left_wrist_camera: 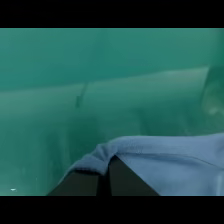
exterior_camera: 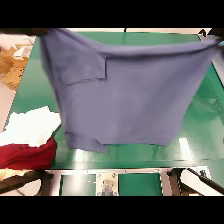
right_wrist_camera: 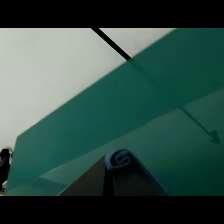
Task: Fold the shirts.
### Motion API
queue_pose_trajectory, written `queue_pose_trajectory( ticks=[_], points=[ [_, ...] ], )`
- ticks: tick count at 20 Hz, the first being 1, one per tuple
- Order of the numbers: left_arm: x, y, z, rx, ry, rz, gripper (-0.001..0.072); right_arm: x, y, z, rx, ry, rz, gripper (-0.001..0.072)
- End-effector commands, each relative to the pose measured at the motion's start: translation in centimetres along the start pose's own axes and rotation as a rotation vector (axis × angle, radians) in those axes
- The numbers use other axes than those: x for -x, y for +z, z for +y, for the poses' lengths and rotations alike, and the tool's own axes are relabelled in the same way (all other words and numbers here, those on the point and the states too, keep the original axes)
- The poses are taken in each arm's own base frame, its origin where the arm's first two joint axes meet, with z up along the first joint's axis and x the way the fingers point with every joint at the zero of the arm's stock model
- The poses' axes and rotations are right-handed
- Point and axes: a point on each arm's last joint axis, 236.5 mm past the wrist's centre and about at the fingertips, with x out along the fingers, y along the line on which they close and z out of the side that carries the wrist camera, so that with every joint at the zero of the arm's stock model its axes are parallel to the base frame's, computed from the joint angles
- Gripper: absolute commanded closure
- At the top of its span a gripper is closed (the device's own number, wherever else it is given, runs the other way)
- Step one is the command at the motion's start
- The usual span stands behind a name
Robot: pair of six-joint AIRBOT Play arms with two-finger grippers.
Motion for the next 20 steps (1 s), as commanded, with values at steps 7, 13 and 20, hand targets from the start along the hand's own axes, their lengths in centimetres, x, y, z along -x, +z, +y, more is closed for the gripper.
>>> queue_pose_trajectory(
  ticks=[7,13,20],
  points=[
    [-15.9,-9.7,6.3,0.134,0.037,0.214,0.0676,-14.9,-7.8,-13.9,-0.158,-0.127,0.25,0.0699],
    [-17.0,-17.2,8.8,0.101,0.103,0.434,0.0676,-13.0,-12.9,-17.2,-0.058,-0.225,0.472,0.07],
    [-16.9,-26.2,9.9,0.137,0.123,0.624,0.0676,-9.0,-19.0,-21.4,-0.057,-0.384,0.707,0.07]
  ],
)
